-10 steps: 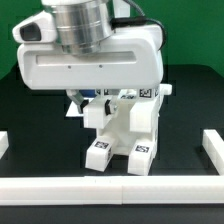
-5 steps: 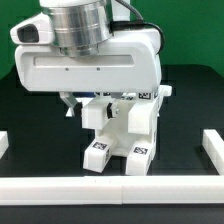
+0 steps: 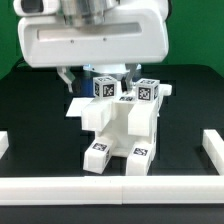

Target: Assemble chair

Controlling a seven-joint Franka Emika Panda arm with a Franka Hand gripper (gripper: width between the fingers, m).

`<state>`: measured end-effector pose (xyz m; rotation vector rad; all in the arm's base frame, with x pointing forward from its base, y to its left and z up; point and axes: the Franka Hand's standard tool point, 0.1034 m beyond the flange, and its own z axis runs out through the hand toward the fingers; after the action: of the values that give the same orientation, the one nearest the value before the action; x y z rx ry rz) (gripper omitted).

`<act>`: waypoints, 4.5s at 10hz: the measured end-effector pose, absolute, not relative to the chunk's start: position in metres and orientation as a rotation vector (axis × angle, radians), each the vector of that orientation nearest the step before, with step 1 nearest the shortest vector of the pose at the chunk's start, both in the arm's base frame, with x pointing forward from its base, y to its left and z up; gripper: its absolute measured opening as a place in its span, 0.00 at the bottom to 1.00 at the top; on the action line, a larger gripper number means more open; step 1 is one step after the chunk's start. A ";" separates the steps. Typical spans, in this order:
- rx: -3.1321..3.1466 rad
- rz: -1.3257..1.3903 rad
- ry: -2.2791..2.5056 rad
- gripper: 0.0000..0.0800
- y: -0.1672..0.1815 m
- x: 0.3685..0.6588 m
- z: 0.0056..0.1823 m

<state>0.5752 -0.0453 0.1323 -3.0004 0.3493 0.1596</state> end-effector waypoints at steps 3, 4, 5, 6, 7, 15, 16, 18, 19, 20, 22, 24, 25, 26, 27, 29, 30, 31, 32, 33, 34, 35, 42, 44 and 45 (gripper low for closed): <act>-3.026 0.064 0.094 0.81 -0.033 0.562 0.151; -3.029 0.050 0.078 0.81 -0.033 0.558 0.149; -3.030 0.052 0.080 0.81 -0.034 0.559 0.148; -3.030 0.052 0.080 0.81 -0.034 0.559 0.148; -3.030 0.053 0.080 0.81 -0.034 0.559 0.148; -3.082 0.027 -0.164 0.81 -0.038 0.539 0.121; -3.085 0.018 -0.169 0.81 -0.036 0.539 0.120; -3.086 0.021 -0.127 0.80 -0.037 0.538 0.120; -3.087 0.021 -0.106 0.57 -0.037 0.538 0.120; -3.088 0.023 -0.030 0.35 -0.037 0.538 0.120; -3.082 0.028 0.190 0.35 -0.037 0.539 0.120; -3.058 0.029 0.438 0.35 -0.036 0.541 0.121; -3.028 0.032 0.614 0.35 -0.037 0.542 0.121; -2.989 0.032 0.774 0.35 -0.038 0.542 0.121; -2.906 0.037 1.029 0.35 -0.037 0.541 0.120; -2.729 0.031 1.346 0.35 -0.035 0.544 0.120; -2.670 0.037 1.457 0.35 -0.034 0.544 0.120; -2.636 0.041 1.513 0.35 -0.033 0.544 0.120; -2.567 0.049 1.619 0.35 -0.032 0.544 0.120; -2.499 0.057 1.718 0.35 -0.031 0.545 0.120; -2.380 0.070 1.872 0.35 -0.031 0.545 0.120; -2.248 0.079 2.014 0.36 -0.029 0.546 0.120; -2.368 0.029 1.833 0.70 -0.021 0.552 0.121; -2.573 0.011 1.554 0.78 -0.014 0.551 0.121; -2.601 0.006 1.507 0.81 -0.015 0.551 0.121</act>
Offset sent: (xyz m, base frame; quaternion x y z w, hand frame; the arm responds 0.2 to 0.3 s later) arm -0.0210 -0.0075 0.0028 -0.0257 0.0766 -0.1313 0.9880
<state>0.5513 -0.0154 0.1211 -2.6014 1.5070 0.0062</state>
